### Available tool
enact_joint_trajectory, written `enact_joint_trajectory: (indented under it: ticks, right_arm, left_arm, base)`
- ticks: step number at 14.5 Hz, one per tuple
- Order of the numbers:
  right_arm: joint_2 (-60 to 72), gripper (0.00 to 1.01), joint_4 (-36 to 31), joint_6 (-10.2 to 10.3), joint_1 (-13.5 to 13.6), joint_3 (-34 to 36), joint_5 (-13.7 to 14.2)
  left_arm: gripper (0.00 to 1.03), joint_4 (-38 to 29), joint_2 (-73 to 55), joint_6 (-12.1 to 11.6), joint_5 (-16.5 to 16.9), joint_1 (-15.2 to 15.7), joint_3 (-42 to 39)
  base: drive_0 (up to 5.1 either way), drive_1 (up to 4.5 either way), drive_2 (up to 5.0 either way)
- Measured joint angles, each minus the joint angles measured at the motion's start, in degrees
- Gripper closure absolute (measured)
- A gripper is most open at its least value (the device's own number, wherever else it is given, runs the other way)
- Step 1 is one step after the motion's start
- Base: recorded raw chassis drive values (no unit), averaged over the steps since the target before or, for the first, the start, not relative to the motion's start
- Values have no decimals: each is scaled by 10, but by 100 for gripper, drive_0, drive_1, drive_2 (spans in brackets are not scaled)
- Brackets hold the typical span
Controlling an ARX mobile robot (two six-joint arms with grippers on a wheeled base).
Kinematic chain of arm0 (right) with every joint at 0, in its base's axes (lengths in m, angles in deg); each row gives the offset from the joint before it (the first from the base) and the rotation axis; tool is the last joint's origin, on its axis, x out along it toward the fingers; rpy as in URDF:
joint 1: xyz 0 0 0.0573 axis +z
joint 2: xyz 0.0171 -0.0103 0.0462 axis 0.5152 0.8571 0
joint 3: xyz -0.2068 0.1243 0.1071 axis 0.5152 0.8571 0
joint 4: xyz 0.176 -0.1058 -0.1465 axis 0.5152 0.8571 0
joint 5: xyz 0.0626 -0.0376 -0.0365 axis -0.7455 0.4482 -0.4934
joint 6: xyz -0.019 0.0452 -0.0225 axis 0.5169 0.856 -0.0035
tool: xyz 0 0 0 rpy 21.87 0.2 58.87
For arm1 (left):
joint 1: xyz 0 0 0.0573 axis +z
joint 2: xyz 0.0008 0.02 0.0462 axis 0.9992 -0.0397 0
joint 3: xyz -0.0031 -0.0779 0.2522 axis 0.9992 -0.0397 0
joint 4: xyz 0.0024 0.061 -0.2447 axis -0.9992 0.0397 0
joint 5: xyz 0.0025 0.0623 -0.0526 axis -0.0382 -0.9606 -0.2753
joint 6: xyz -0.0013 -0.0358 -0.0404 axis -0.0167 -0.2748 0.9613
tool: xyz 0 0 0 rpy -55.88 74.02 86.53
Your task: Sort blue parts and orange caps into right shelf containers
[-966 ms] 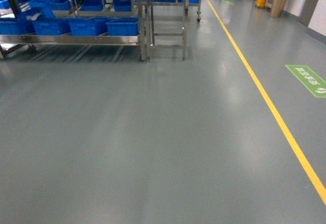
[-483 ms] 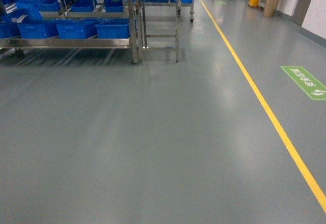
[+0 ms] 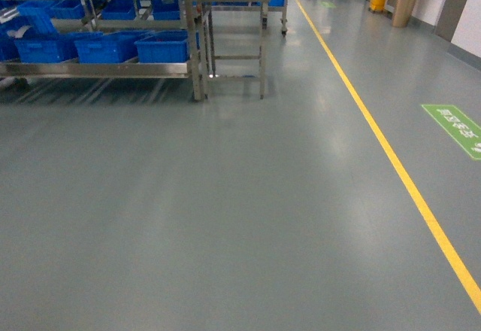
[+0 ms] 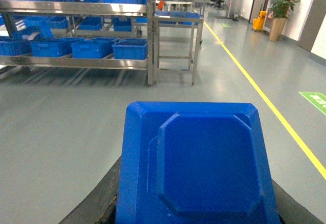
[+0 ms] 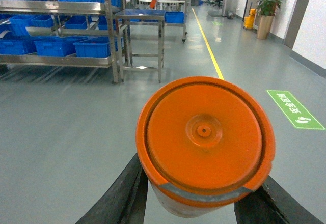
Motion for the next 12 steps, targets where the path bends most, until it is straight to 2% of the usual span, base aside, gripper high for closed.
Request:
enact_joint_trajectory:
  ticks: [12]
  right_arm:
    - [0,60,-2,0,0,0,0]
  left_arm:
    - [60,0,0,0,0,0,0]
  base:
    - [-2,427,-431]
